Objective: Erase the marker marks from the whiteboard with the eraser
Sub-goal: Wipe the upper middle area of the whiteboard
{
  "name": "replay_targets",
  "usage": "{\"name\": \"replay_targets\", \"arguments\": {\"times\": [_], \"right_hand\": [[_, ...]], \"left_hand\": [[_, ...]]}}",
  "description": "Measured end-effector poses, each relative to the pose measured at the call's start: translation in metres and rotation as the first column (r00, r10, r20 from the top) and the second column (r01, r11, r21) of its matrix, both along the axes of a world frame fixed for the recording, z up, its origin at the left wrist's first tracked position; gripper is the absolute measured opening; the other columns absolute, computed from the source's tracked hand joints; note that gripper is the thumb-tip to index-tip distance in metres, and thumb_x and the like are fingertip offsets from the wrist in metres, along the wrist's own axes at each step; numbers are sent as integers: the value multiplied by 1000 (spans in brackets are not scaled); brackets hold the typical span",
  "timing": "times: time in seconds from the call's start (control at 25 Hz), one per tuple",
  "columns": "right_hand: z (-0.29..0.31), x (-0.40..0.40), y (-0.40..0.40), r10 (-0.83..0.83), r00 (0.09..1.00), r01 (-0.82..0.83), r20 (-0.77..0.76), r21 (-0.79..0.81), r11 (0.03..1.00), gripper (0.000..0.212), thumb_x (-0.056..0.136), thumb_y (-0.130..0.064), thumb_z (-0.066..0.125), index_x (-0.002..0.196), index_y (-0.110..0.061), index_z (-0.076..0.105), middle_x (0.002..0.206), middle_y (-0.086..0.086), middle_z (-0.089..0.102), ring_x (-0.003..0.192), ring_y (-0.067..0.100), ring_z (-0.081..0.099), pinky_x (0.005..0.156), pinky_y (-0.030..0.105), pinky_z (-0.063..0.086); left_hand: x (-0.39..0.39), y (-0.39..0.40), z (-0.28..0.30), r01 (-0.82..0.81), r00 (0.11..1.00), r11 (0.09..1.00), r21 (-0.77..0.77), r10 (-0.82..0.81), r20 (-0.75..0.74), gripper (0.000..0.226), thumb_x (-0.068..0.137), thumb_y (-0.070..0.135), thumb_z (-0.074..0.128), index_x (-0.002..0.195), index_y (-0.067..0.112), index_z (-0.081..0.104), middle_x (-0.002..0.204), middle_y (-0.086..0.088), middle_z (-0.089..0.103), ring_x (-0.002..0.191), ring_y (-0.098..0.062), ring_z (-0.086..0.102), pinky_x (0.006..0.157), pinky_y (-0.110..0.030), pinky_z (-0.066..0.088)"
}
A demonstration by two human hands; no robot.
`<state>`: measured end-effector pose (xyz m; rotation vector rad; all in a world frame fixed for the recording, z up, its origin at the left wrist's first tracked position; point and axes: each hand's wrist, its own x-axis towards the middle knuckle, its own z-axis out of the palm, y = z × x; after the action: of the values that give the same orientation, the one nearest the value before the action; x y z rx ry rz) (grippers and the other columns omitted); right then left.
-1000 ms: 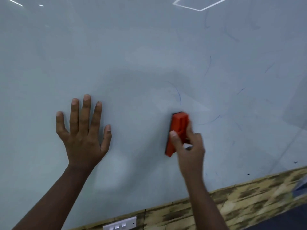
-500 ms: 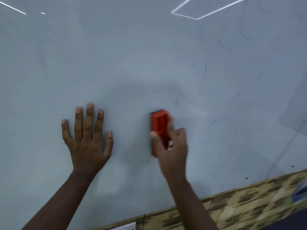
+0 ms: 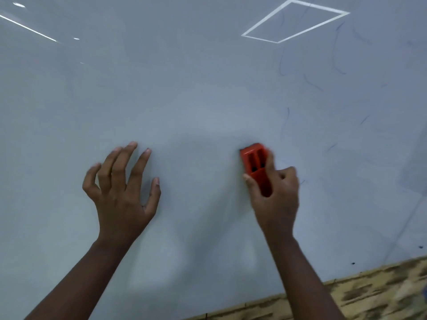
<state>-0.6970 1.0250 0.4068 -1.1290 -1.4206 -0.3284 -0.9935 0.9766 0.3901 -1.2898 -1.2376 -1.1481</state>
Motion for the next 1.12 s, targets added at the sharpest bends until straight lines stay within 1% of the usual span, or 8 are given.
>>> {"name": "replay_targets", "arguments": {"times": [0.16,0.32,0.48,0.6,0.8,0.88,1.0,1.12], "right_hand": [[24,34,18,70,939,-74,-338,1,997,76,87,-48,78,155,-38,44,100,3,45,87,16,54,84,45,57],[30,16,16,82,889,-45,-450,92,995,71,84,-39,85,148,-31,56,97,0,51,82,6,55,79,47,58],[28,-52,-2,178,979,-161,-97,161,974,65,83,-44,79,141,-22,64,92,1,50,81,26,54,73,47,52],[11,-100,-27,227,959,-252,169,140,958,68,84,-48,77,145,-24,60,96,3,53,86,22,50,71,44,50],[30,-78,-22,183,947,-226,264,144,963,66,82,-52,75,143,-32,61,96,2,53,85,24,52,70,44,51],[53,-46,-12,137,976,-162,168,143,976,65,83,-55,70,144,-35,60,94,0,51,85,26,54,70,44,53],[74,14,11,123,986,-113,-112,90,989,64,86,-57,71,145,-38,58,94,-2,48,84,23,58,76,47,57],[82,49,25,171,873,-172,-457,42,984,62,87,-54,77,144,-41,57,98,-2,54,84,11,61,93,46,57]], "left_hand": [[-8,6,52,-15,999,1000,13,15,47,65,106,43,53,163,14,40,173,-11,29,162,-28,22,121,-59,21],[-6,14,52,-60,995,998,-27,62,76,71,110,44,43,169,12,21,176,-16,15,165,-31,9,126,-63,12],[-5,16,51,-65,996,997,-42,68,59,72,110,43,42,170,13,17,176,-17,13,165,-32,8,128,-62,8],[-7,16,50,-55,997,998,-35,57,53,73,110,45,41,170,13,17,177,-16,11,165,-31,6,128,-61,8],[-9,16,50,-69,997,998,-10,69,29,72,110,44,46,169,10,23,176,-17,17,165,-31,12,128,-61,12],[-8,14,51,-33,999,999,22,32,35,69,109,42,50,166,9,31,175,-16,23,164,-32,18,127,-61,15],[-5,7,61,39,998,997,71,-43,56,63,107,36,57,161,8,41,172,-13,32,161,-30,27,124,-61,21],[-1,7,89,43,999,997,67,-44,8,66,106,32,57,163,5,37,172,-13,32,161,-28,28,125,-61,22]]}}
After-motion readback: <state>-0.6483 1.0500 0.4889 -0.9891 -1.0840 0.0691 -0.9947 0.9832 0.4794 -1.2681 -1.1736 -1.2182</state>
